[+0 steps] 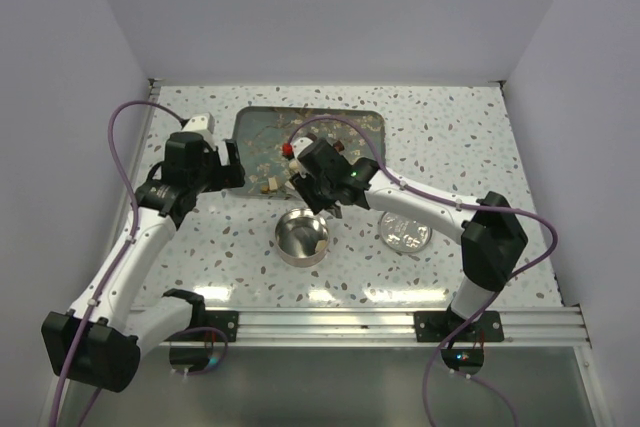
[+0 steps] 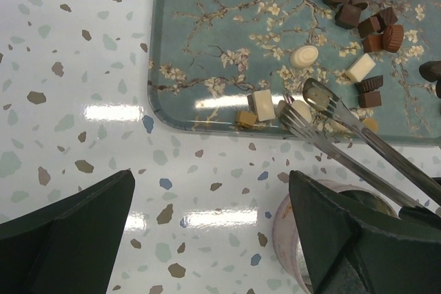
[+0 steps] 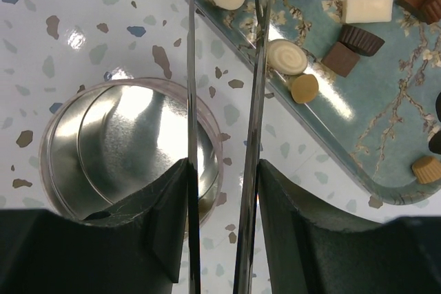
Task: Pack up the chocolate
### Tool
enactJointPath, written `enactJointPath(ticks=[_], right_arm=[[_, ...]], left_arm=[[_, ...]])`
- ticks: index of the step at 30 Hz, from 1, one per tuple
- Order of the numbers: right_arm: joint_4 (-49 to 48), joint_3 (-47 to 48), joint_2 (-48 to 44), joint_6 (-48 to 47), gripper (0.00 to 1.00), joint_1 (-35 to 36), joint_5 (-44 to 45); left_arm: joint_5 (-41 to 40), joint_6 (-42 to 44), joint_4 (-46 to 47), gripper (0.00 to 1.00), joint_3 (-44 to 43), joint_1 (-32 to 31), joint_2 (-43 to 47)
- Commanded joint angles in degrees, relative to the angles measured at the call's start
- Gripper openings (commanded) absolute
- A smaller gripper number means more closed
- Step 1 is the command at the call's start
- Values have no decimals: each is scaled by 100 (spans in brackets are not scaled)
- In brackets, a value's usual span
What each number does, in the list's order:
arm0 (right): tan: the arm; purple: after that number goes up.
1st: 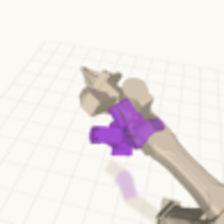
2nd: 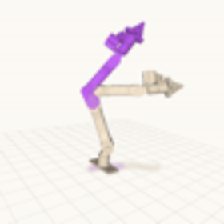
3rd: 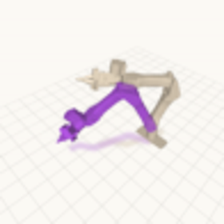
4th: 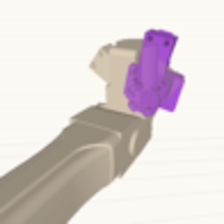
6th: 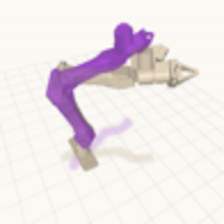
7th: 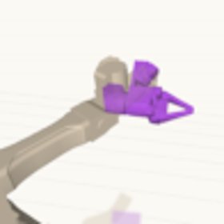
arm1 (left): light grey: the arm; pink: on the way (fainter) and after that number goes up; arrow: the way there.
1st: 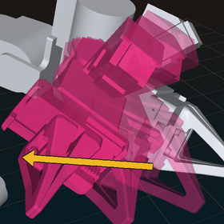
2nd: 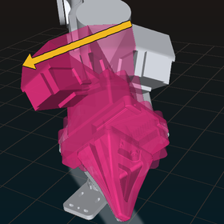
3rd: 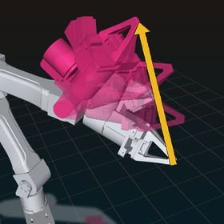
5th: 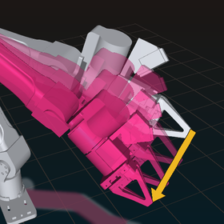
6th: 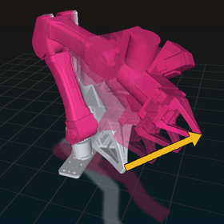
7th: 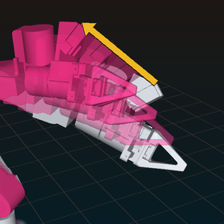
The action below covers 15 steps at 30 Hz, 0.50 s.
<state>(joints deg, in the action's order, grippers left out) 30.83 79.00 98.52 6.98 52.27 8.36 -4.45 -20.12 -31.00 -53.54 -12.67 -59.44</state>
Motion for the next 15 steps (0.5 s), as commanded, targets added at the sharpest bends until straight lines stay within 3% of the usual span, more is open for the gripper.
enactJointPath(ticks=[1,9,15], right_arm=[[-16,-43,-17,-4,46,-6,-133],[204,-157,-52,58,45,-6,-89],[195,-184,18,-57,36,-15,-36]], left_arm=[[93,96,209,100,28,1,-50],[93,61,253,100,63,1,-50],[93,78,270,100,63,10,-59]])
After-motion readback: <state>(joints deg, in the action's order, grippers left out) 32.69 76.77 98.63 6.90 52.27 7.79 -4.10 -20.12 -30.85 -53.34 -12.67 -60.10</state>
